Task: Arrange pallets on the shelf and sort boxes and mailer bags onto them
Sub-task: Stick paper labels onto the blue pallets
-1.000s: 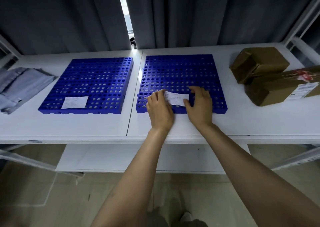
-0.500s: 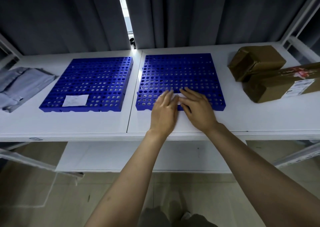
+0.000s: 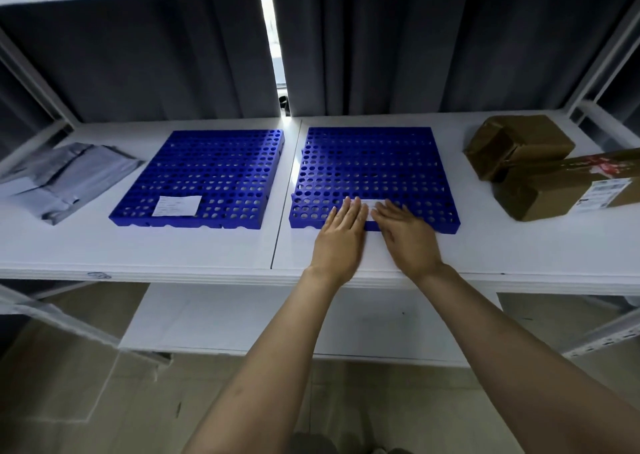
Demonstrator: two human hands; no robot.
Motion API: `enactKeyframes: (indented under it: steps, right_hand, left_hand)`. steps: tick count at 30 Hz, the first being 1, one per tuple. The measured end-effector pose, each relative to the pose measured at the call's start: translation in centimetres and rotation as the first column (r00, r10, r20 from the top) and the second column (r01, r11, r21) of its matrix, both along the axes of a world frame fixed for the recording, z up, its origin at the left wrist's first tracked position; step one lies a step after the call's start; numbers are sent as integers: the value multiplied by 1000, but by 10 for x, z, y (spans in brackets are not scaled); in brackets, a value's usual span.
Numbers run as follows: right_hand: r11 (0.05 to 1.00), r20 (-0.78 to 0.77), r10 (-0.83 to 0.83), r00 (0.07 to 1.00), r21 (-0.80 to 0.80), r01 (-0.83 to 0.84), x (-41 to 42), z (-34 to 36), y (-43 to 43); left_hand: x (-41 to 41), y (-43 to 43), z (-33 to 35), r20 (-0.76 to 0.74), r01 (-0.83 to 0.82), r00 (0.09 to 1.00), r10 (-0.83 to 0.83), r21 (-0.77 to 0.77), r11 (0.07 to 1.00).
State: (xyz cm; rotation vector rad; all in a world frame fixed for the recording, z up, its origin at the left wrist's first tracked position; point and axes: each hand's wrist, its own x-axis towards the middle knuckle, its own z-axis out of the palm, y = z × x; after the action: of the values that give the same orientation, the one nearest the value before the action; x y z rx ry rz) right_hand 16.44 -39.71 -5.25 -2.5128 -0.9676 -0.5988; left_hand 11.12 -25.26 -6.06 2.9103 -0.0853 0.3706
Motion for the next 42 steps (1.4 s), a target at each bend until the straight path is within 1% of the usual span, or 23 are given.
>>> enactKeyframes:
  steps: [2,3,5,8,9,11,13,15,16,18,20,22,25,28,30,31,33,35,37,38,39,42]
  right_hand:
    - [999,-86,-32,996,4,33,-3,2,3]
    - [999,-126,-43,991,9,44,-4,1,6]
    - [999,-121,-42,992,17,45,-8,1,13]
    - [1000,-45,1,999,12,-1,-17,7,38]
    - [1000,-36,13,999,18,-13,-21,9,49]
    - [999,-18,29,999,33,-28,-29,13,71]
    - [998,-2,33,999,49,-33,-37,16,93]
    - [998,4,33,999,58,-33,-44,17,113]
    - [997,8,34,999,65,-34,-49,18,123]
    - [996,29,41,999,82,-44,-57,20,142]
    - [996,47,42,998,82,-46,-66,28,156]
    - [993,78,42,996,105,-50,-77,43,171]
    - [981,163,52,985,178,-81,-92,76,188]
    - [933,290,21,957,338,-123,-110,126,201]
    - [870,409,7,912,448,-208,-122,164,206]
    - [841,473,-4,881,478,-253,-130,185,208]
    - [804,581,-24,813,495,-330,-147,225,213]
    - [785,654,-47,755,492,-377,-161,261,220]
    - [778,690,-99,717,503,-377,-173,294,228]
    - [778,693,-123,711,512,-365,-176,309,231]
    - [782,690,-141,710,518,-348,-176,323,233]
    - [787,629,-201,751,560,-258,-170,354,232]
  left_hand:
    - [-3,3,3,-35,38,999,-39,-17,999]
    - [-7,6,4,-27,55,998,-56,-38,998]
    - [-16,15,6,26,51,998,-49,-70,996]
    - [-33,41,15,99,-40,994,48,-85,996]
    - [-38,53,18,121,-91,988,100,-81,993]
    - [-48,73,22,144,-242,958,248,-55,969]
    - [-57,94,23,71,-401,913,401,-15,916]
    - [-64,110,22,-43,-471,880,474,62,880]
    - [-67,118,23,-89,-468,876,474,80,880]
    - [-71,129,26,-153,-431,888,434,57,901]
    - [-75,135,35,-160,-384,910,383,29,923]
    - [-81,142,53,-92,-327,941,324,-16,945]
    - [-91,152,89,107,-208,970,219,-103,973]
    - [-111,165,144,334,-87,936,114,-94,992]
    - [-128,170,183,460,4,887,39,-92,996]
    - [-137,174,203,526,48,851,2,-81,996]
    - [-155,181,237,636,109,770,-48,-58,992]
    - [-166,187,266,743,136,664,-84,-10,991]
    - [-171,193,296,824,125,559,-87,20,992]
    - [-172,194,310,847,117,525,-85,27,993]
    - [-171,195,324,858,107,506,-86,36,994]
    - [-160,195,355,856,88,510,-88,49,995]
